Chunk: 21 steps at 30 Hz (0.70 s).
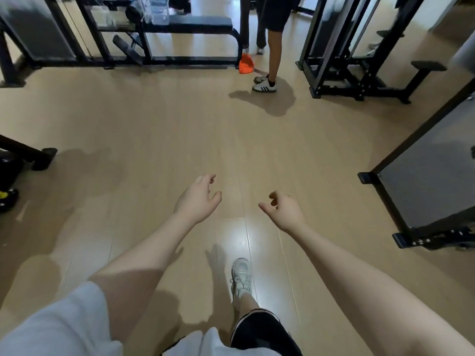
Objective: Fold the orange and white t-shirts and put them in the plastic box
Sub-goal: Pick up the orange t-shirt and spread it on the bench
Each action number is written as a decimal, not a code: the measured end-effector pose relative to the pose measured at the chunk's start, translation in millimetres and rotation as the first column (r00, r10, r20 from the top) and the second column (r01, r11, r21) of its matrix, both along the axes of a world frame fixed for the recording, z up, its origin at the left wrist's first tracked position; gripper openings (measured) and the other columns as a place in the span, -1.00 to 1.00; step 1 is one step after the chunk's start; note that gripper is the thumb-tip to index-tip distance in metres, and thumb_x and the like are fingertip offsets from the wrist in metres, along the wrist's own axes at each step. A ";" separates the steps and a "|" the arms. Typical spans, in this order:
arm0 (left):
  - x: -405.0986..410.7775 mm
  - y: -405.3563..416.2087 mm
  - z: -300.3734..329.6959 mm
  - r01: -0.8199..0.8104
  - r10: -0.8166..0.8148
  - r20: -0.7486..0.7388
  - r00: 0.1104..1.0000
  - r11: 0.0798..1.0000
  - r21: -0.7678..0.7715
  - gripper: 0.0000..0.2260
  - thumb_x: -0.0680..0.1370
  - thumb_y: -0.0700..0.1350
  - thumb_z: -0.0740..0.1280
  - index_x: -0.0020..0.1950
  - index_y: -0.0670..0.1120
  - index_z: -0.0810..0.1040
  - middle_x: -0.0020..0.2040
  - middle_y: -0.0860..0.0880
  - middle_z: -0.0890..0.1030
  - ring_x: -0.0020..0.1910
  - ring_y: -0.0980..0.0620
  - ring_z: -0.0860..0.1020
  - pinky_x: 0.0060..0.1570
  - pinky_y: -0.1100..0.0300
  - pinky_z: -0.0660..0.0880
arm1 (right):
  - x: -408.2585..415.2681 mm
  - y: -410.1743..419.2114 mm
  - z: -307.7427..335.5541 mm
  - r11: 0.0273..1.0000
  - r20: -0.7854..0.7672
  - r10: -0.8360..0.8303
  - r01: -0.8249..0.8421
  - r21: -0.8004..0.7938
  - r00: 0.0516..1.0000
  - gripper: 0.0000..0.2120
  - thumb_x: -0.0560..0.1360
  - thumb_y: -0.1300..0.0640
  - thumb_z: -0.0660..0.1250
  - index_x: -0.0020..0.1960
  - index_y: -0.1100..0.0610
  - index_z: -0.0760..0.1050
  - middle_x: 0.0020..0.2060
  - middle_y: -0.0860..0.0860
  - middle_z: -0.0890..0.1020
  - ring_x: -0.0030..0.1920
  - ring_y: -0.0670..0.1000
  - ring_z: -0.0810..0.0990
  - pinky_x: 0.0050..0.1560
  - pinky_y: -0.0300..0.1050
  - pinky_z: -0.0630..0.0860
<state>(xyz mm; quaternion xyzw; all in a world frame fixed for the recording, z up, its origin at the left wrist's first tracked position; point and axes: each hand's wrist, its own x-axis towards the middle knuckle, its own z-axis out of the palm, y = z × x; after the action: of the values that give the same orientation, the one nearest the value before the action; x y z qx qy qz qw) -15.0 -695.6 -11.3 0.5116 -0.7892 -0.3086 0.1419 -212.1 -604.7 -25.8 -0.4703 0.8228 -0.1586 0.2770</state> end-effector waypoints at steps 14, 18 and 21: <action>-84.8 -377.6 19.1 -0.187 0.185 -0.087 0.979 0.982 -0.018 -0.60 0.50 -0.16 0.28 0.33 -0.19 0.36 0.24 -0.16 0.49 0.08 -0.12 0.52 0.11 0.15 0.38 | -90.3 -411.0 33.2 0.979 0.025 0.202 -0.201 -0.028 0.979 -0.56 0.51 -0.07 0.25 0.27 0.19 0.39 0.15 0.10 0.56 0.15 0.09 0.52 0.08 -0.09 0.44; -89.9 -504.7 -3.5 -0.183 0.179 -0.098 0.979 0.983 -0.032 -0.61 0.49 -0.16 0.30 0.31 -0.18 0.39 0.21 -0.15 0.51 0.04 -0.13 0.53 0.11 0.10 0.42 | -95.4 -538.4 6.3 0.982 0.016 0.191 -0.190 -0.012 0.982 -0.56 0.50 -0.09 0.25 0.25 0.17 0.40 0.15 0.10 0.56 0.16 0.10 0.52 0.15 -0.01 0.47; -82.5 -605.7 -11.0 -0.175 0.175 -0.033 0.984 0.984 0.011 -0.59 0.48 -0.14 0.31 0.31 -0.16 0.39 0.21 -0.14 0.51 0.03 -0.12 0.53 0.12 0.06 0.45 | -96.9 -638.5 2.9 0.990 0.039 0.141 -0.141 0.013 0.989 -0.56 0.49 -0.09 0.25 0.25 0.17 0.41 0.14 0.10 0.57 0.16 0.10 0.53 0.15 -0.02 0.47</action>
<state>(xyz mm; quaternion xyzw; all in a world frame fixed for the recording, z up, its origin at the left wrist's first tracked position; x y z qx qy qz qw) -97.5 -1301.3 -22.3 0.5743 -0.7374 -0.3066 0.1798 -309.0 -1243.2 -22.9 -0.5219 0.7833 -0.1410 0.3068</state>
